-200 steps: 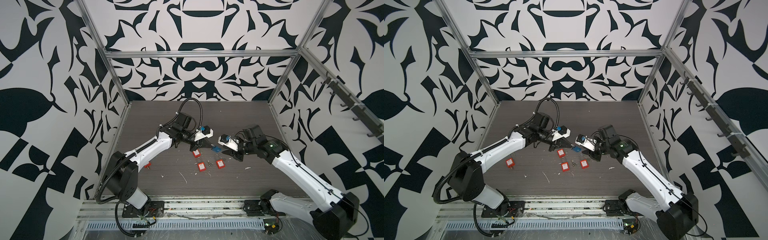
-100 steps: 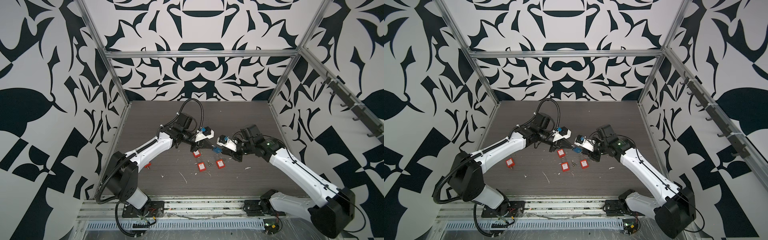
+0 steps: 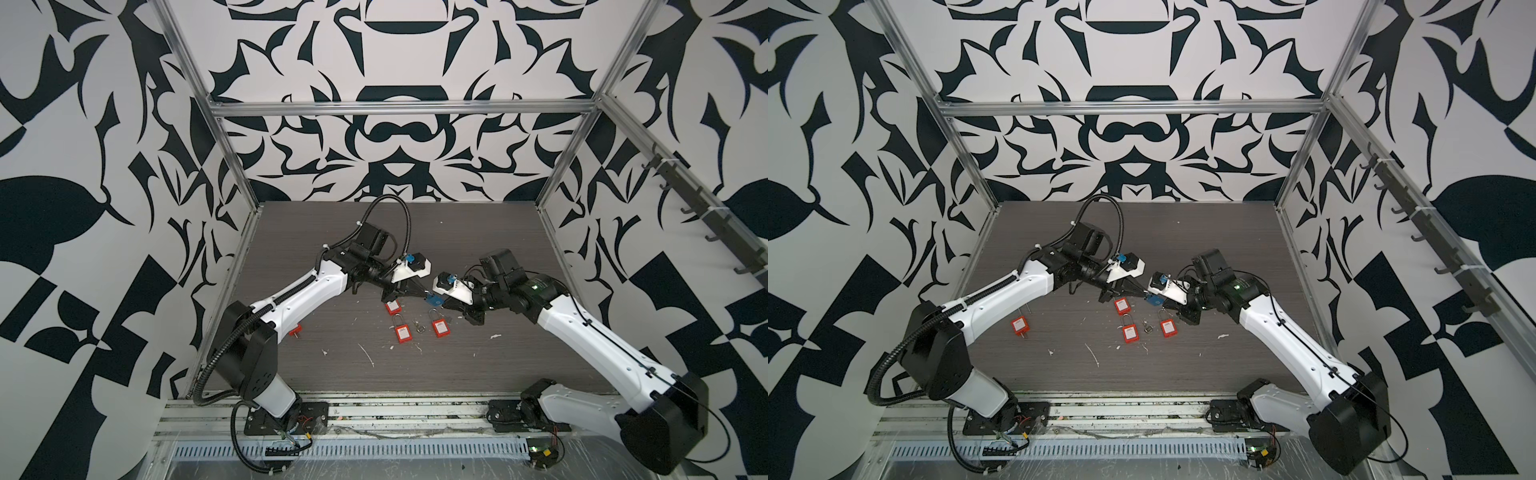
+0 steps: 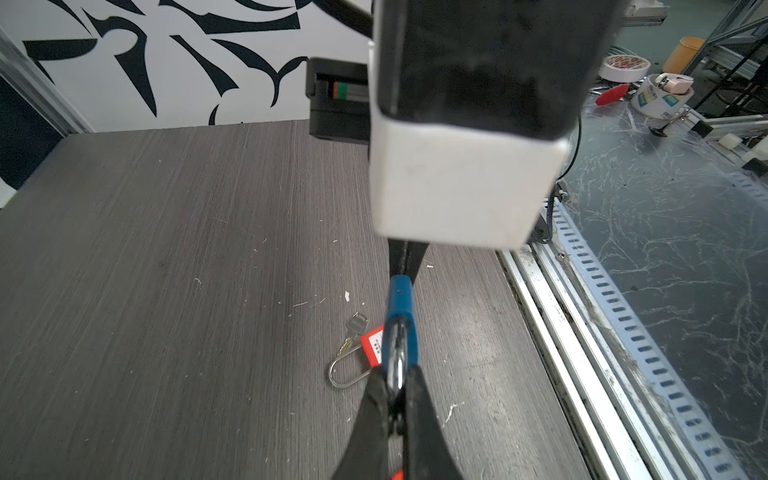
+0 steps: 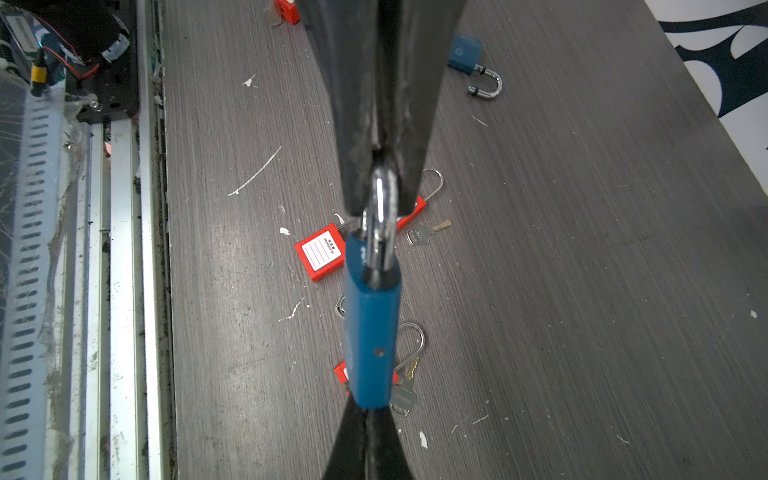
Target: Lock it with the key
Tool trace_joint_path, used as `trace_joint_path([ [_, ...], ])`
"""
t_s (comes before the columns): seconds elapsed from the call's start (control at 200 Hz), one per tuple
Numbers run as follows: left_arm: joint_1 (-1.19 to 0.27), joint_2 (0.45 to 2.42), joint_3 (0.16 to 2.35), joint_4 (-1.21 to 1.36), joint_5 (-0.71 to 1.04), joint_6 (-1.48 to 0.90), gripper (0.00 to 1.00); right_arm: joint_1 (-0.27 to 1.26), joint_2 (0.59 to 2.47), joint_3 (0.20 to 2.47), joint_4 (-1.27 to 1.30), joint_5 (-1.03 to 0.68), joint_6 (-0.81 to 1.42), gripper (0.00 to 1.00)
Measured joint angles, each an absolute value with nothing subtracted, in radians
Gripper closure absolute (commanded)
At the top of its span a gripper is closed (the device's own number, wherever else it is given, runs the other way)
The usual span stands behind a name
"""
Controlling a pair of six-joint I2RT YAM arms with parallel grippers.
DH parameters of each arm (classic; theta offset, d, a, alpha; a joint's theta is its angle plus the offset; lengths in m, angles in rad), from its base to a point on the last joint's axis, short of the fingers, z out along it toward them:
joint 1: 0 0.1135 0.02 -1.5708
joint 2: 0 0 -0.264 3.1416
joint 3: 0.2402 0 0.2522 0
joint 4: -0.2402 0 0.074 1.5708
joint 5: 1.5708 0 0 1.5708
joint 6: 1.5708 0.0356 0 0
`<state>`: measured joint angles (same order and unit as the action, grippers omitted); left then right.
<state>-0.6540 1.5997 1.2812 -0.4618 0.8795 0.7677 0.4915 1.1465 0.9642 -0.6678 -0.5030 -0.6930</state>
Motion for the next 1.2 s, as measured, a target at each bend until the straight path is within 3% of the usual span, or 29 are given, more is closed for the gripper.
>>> trace_joint_path([
  [0.76,-0.601,1.641,1.341,-0.509,0.901,0.852,1.0,0.431,1.147,0.955,-0.746,-0.519,-0.69,1.0],
  [1.2,-0.599,2.002,1.769,-0.849,0.778,0.845,1.0,0.37,1.031,0.954,-0.717,-0.262,-0.656,1.0],
])
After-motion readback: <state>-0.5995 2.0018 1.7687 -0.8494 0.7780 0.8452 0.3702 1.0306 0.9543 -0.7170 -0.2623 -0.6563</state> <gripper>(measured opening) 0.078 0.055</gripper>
